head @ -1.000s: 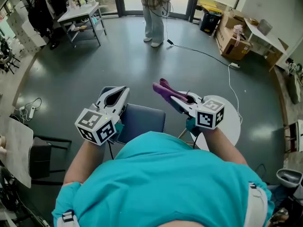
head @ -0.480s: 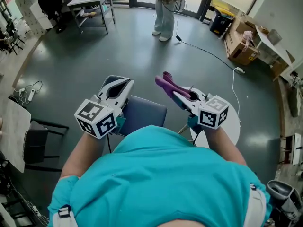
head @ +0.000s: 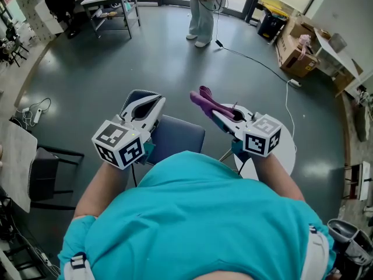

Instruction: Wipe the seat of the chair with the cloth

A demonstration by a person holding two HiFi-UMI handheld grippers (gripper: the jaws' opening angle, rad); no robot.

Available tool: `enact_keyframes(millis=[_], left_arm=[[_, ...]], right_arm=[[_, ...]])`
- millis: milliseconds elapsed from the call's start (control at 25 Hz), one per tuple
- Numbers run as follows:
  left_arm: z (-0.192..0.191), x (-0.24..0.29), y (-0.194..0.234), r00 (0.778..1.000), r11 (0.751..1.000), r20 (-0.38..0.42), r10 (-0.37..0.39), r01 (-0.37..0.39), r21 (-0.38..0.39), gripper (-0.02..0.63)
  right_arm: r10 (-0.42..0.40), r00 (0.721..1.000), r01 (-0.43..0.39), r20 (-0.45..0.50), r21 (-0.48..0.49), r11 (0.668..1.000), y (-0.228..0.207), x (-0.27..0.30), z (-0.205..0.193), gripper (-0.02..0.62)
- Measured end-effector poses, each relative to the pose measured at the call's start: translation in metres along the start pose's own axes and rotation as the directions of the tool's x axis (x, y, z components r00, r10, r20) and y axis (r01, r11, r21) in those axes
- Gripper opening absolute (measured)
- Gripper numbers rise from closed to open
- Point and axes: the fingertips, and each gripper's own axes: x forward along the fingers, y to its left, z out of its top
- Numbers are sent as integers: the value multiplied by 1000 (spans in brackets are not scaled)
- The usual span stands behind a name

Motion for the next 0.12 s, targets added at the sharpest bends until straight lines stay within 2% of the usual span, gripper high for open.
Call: enact_keyframes(millis=[120], left_arm=[[-7,0,1,1000,1000,-5,-2,2,1,3]], right_arm=[[-1,1000,1,-2,-9,1000,0,1,-5,48]])
